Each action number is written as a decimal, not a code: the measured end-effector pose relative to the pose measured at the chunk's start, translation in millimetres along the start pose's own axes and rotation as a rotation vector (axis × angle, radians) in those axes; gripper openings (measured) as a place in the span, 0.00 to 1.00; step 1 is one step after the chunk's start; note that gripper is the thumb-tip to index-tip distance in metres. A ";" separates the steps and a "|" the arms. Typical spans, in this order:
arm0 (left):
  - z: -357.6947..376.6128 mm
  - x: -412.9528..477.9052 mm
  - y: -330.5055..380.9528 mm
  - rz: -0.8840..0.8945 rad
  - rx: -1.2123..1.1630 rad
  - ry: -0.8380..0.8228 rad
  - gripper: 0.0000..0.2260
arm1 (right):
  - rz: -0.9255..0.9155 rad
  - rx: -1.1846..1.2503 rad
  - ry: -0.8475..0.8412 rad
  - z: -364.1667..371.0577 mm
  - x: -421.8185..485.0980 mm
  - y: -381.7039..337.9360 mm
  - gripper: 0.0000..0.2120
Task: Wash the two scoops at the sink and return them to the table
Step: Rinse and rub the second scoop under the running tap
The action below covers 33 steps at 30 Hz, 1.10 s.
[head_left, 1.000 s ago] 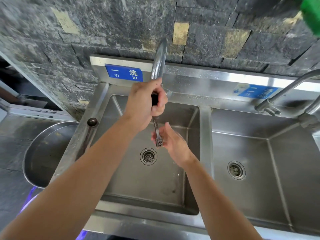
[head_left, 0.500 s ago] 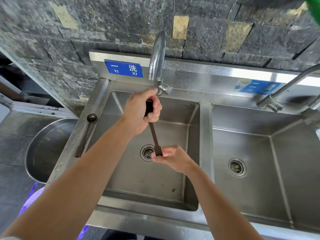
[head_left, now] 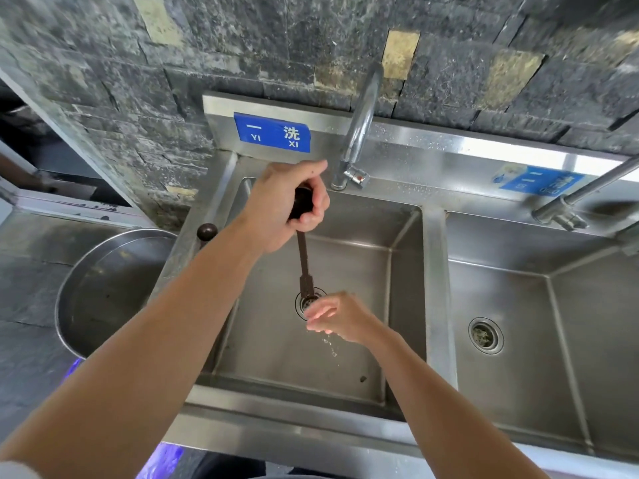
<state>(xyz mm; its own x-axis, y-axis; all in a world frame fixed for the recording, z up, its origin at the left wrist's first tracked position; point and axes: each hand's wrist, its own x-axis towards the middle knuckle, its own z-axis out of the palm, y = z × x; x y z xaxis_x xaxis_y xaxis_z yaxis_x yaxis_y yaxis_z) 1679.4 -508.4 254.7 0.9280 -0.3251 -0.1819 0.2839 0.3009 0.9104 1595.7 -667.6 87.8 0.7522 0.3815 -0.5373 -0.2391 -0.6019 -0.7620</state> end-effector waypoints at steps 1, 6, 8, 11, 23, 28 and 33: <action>-10.0 -1.0 1.1 -0.008 0.016 0.003 0.22 | -0.018 0.016 0.010 1.1 2.7 -10.9 0.13; -58.6 -4.6 -1.4 -0.051 0.000 -0.014 0.21 | -0.076 0.220 0.048 11.1 22.1 -80.2 0.12; -82.7 -5.1 0.5 -0.062 -0.015 -0.050 0.19 | -0.074 0.293 0.095 24.1 33.2 -100.2 0.05; -118.1 -4.4 8.4 -0.096 -0.070 -0.112 0.14 | -0.049 0.321 0.127 49.3 51.3 -117.7 0.03; -229.1 -35.4 -17.6 -0.314 0.420 0.012 0.11 | -0.010 0.429 0.216 115.1 92.3 -163.4 0.05; -223.8 -37.8 -26.5 -0.076 0.848 0.037 0.09 | 0.109 0.217 0.432 131.4 101.5 -160.7 0.04; -203.8 -36.6 -27.9 0.048 1.085 0.000 0.07 | 0.088 0.204 0.468 137.6 102.9 -158.3 0.05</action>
<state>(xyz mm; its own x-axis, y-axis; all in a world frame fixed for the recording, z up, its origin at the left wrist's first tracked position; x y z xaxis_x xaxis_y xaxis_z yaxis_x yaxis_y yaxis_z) 1686.7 -322.2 160.3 0.9324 -0.3344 -0.1369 -0.1178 -0.6396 0.7596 1626.5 -436.6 103.4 0.9068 -0.0478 -0.4190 -0.3938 -0.4508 -0.8010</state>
